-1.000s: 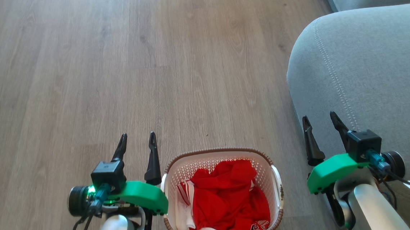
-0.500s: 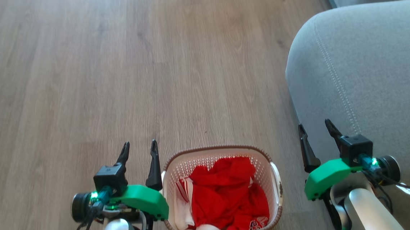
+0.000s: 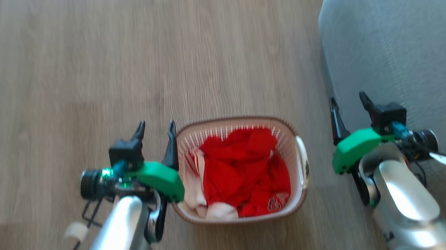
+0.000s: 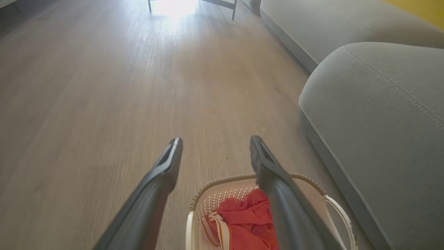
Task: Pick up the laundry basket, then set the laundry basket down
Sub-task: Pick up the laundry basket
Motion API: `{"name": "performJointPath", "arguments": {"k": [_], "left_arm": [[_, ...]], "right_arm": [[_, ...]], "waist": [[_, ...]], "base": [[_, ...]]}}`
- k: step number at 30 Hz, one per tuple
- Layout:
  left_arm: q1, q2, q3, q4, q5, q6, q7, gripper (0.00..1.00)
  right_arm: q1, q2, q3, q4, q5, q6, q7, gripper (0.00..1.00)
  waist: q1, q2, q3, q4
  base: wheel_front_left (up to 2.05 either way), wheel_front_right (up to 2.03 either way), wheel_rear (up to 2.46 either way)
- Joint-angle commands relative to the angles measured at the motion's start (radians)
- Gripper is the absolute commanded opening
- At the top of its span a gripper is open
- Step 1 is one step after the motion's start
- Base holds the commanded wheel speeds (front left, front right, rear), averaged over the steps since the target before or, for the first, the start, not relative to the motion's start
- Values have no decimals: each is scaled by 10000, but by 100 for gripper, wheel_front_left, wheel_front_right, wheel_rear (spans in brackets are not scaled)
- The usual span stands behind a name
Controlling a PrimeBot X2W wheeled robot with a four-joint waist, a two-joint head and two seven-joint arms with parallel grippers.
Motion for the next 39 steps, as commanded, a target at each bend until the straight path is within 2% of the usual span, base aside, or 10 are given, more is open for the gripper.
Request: {"name": "performJointPath", "arguments": {"k": [1,9,17,22,27,39], "left_arm": [[-520,30,244,-11,-83,-9,-51,100],[-2219,30,-513,1787,-642,-292,-51,100],[-3296,30,-1362,3136,-1006,-392,-51,100],[-3837,30,-2047,4080,-1410,-487,-51,100],[-4327,30,-2777,5187,-1860,-347,-51,100],[-5218,30,-4314,6398,-3300,-239,325,100]], "right_arm": [[-405,-62,257,-92,-92,69,-53,100],[-1675,-62,602,1670,328,69,-53,100],[-2540,-62,1144,3055,1104,69,-51,100],[-3026,-62,1775,3953,1797,69,71,100],[-3419,-62,2356,4457,2450,69,201,100],[-4072,-62,3143,5289,3564,69,726,100]], "waist": [[-1,-1,930,43],[-1,-1,2883,172],[-1,-1,4013,247],[-1,-1,4471,247],[-1,-1,4781,224],[-1,-1,5449,258]], "base": [[0,0,0],[0,0,0],[0,0,0],[0,0,0],[0,0,0],[0,0,0]]}}
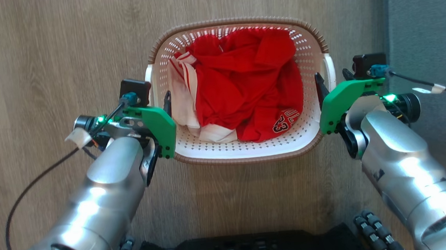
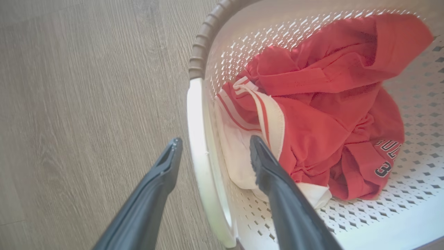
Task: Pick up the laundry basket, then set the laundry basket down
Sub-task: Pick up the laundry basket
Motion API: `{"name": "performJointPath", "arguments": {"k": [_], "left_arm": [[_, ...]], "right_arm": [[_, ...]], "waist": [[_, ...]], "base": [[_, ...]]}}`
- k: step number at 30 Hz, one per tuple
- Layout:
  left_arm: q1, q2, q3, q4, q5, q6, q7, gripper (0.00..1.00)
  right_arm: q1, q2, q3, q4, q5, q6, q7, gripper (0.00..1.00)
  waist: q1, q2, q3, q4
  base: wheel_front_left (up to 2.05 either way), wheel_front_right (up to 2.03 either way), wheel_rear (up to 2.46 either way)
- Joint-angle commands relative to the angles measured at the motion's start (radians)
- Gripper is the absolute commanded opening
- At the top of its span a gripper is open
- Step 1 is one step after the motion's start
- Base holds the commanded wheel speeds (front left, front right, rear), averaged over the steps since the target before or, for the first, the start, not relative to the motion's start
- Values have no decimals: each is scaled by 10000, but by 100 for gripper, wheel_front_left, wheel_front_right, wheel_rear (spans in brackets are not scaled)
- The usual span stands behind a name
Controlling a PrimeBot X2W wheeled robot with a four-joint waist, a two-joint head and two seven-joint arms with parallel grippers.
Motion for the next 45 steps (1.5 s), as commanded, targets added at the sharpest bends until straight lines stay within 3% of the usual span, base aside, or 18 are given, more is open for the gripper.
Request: {"name": "performJointPath", "arguments": {"k": [1,21,45], "left_arm": [[-91,193,-27,36,-155,125,91,100],[-954,193,-1631,342,-1569,250,1111,100],[-1400,193,-3268,3,-2773,604,1150,100]], "right_arm": [[156,112,223,6,132,69,73,100],[-753,112,976,837,872,69,704,100],[-1122,112,1220,1489,1403,69,488,100]], "waist": [[0,-1,153,44],[0,-1,946,190],[0,-1,1653,443]], "base": [[0,0,0],[0,0,0],[0,0,0]]}}
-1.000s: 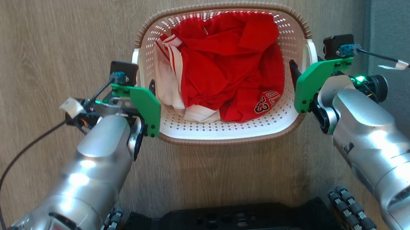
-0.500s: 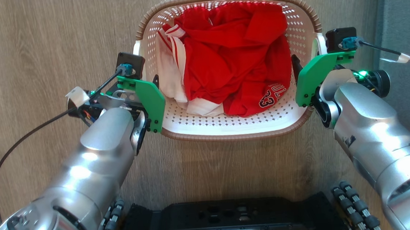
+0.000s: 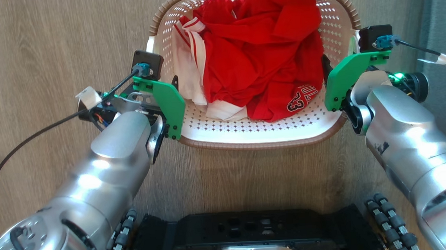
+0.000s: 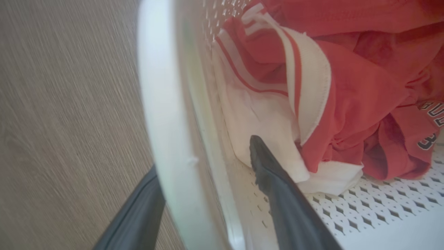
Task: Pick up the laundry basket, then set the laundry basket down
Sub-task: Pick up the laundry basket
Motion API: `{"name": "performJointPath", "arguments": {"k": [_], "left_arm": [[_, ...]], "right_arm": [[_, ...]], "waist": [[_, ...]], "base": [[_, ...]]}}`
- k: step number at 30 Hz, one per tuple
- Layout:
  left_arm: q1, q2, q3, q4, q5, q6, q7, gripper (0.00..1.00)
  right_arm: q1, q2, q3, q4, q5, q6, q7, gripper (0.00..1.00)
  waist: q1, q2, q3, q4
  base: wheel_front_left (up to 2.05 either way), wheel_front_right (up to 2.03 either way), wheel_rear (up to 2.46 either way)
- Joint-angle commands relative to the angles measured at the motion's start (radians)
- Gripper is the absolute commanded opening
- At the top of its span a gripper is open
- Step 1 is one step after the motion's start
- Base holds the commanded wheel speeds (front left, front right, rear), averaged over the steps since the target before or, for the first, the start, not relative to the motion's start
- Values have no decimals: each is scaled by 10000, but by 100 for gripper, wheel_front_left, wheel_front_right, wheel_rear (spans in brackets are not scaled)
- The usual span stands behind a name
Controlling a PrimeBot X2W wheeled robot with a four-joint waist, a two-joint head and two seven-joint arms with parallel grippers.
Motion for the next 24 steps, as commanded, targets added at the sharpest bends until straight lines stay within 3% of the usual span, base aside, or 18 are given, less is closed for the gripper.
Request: {"name": "performJointPath", "arguments": {"k": [1,2,3,4,5,7,20,24], "left_arm": [[79,193,7,-130,-160,84,-35,100],[60,193,-55,-157,-218,84,-20,100],[43,193,-113,-183,-277,86,0,100],[27,193,-164,-205,-338,94,13,87],[17,193,-208,-218,-400,102,11,48],[5,193,-274,-232,-537,127,-16,0],[-12,193,-754,-364,-905,-69,-27,0],[104,193,-849,-476,-967,-437,272,0]], "right_arm": [[426,162,133,28,63,69,-50,100],[421,162,141,47,61,69,-14,100],[418,162,147,60,71,69,18,53],[409,162,149,72,71,69,22,17],[399,162,158,85,56,69,21,0],[393,162,171,109,27,69,25,0],[427,91,187,184,-167,69,93,0],[581,91,335,192,-248,69,632,0]], "waist": [[0,0,64,47],[0,0,91,69],[0,0,113,87],[0,0,131,101],[0,0,142,111],[0,0,149,131],[0,0,-146,198],[0,0,-442,183]], "base": [[0,0,0],[0,0,0],[0,0,0],[0,0,0],[0,0,0],[0,0,0],[0,0,0],[0,0,0]]}}
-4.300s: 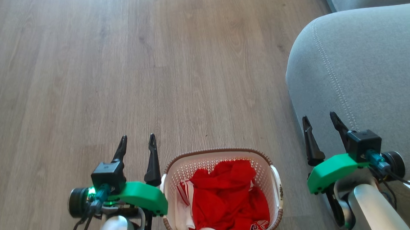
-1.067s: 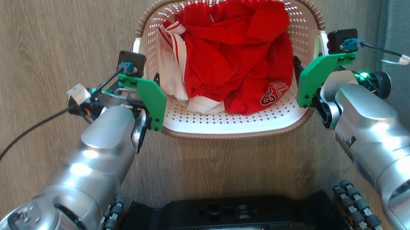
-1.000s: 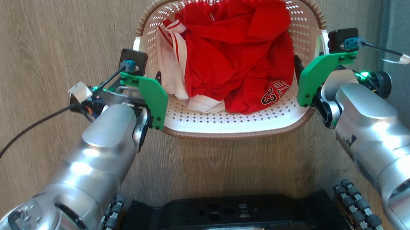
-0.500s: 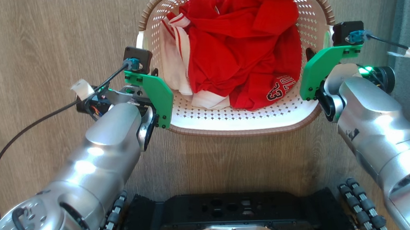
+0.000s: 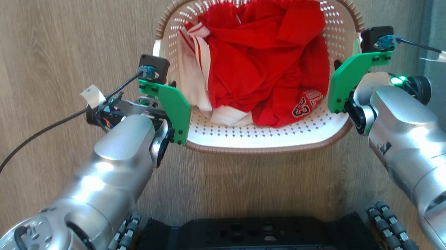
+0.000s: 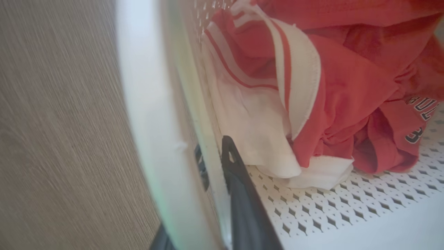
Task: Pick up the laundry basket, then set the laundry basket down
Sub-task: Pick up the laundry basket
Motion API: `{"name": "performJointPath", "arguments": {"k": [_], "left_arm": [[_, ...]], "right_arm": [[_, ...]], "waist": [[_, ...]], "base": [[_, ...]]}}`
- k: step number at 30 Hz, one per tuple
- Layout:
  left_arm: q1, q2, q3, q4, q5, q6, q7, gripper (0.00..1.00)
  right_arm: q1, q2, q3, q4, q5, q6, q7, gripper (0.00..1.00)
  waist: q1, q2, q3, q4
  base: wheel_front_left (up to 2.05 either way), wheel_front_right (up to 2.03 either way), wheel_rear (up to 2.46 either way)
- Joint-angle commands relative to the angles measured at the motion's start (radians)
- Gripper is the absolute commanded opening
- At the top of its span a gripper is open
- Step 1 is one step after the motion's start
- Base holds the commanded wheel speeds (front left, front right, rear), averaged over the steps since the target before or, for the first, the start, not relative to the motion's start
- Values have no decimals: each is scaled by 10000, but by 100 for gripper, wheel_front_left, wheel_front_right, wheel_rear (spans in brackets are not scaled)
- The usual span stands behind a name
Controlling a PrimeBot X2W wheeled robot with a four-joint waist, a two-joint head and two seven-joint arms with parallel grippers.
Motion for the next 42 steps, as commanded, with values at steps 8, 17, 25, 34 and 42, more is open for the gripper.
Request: {"name": "performJointPath", "arguments": {"k": [8,17,25,34,42], "left_arm": [[375,179,-174,-229,457,-540,123,0],[907,179,-203,-276,1048,-1255,1267,0],[1389,179,-182,-389,807,-1659,1900,0],[2047,179,-197,-663,644,-1792,2354,0],[2489,368,-203,-1083,721,-1798,2530,0]], "right_arm": [[990,184,544,-18,-68,52,797,0],[1707,213,1259,-393,357,52,2435,0],[2284,128,2030,-864,691,52,3717,0],[3011,-134,2729,-1623,1154,52,4452,0],[3409,-118,3167,-2326,1378,52,4652,0]], "waist": [[0,0,-984,-109],[0,0,-2532,-236],[0,0,-3946,-258],[0,0,-5496,-254],[0,0,-6433,-291]], "base": [[0,0,0],[0,0,0],[0,0,0],[0,0,0],[0,0,0]]}}
